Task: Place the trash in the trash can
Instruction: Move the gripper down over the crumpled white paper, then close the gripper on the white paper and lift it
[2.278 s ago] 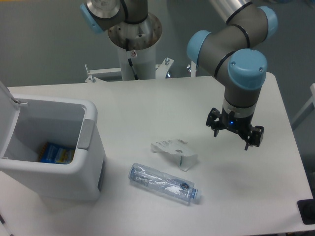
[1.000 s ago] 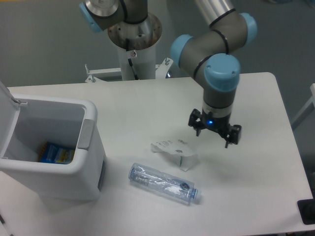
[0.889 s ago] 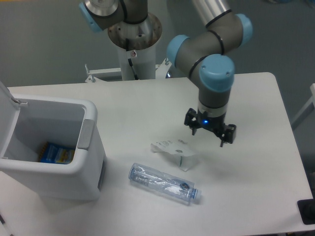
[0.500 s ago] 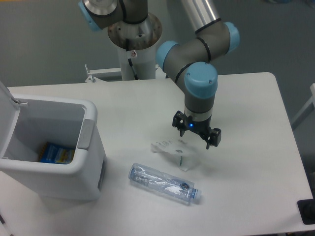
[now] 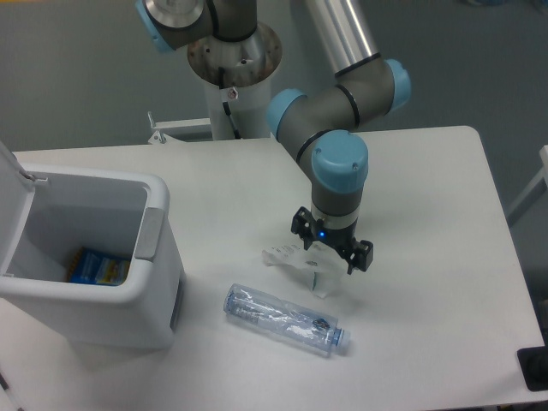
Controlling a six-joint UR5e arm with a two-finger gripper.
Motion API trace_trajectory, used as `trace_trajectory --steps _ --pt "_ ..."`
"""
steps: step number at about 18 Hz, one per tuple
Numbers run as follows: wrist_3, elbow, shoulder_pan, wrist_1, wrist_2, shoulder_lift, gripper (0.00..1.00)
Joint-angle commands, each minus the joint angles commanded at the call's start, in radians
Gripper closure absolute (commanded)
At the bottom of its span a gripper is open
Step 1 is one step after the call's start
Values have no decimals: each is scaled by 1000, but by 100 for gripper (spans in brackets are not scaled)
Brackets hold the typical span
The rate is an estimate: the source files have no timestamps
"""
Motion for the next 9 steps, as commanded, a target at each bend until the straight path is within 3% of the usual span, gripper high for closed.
trace_trajectory --steps 5,6,9 --pt "0 -29 -22 -5 8 -9 0" --pt "0 -38 -22 -5 11 -9 7" --pt "0 -57 -22 -9 11 1 48"
